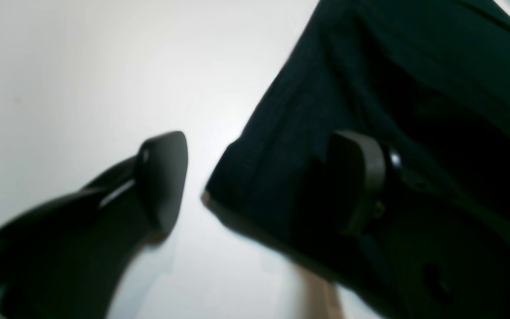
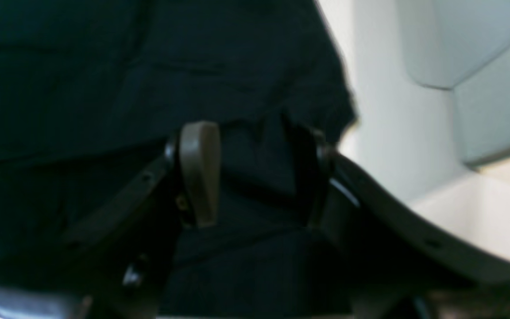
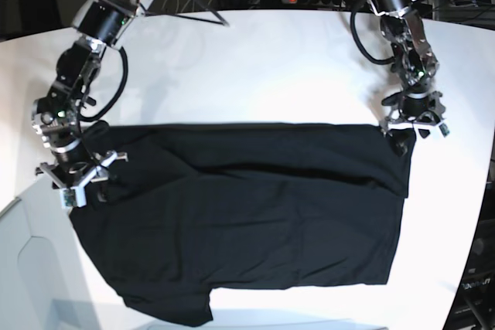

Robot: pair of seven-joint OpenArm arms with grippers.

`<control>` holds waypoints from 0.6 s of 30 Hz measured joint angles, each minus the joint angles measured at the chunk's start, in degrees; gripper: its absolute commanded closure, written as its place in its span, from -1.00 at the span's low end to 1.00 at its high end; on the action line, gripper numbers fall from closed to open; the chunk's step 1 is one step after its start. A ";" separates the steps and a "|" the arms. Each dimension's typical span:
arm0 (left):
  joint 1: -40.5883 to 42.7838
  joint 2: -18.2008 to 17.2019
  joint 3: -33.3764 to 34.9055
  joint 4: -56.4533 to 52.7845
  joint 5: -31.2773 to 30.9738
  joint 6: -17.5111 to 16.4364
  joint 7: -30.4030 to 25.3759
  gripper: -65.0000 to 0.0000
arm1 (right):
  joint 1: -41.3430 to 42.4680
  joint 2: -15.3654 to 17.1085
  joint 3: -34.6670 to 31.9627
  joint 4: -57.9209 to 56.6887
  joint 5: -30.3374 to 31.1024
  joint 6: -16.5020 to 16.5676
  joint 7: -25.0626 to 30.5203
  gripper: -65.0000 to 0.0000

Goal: Fold the T-shirt properly
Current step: 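Drag the held collar edge across the shirt toward the hem with both grippers, then pull the held edge back toward the robot, lifting the shirt flat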

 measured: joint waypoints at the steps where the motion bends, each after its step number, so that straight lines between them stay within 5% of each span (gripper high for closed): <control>1: 0.04 -0.15 1.07 0.00 -0.02 0.11 -0.04 -0.41 | -0.39 -0.13 0.90 1.53 -0.07 0.00 -0.15 0.14; 11: 0.31 0.20 3.23 -0.13 -0.31 0.00 0.26 1.00 | -2.80 2.86 8.15 -4.46 -0.15 0.00 0.24 0.14; 18: 0.33 0.20 3.02 -0.15 -0.26 0.00 0.52 0.96 | -1.49 7.69 9.64 -15.32 -0.04 0.00 0.46 0.14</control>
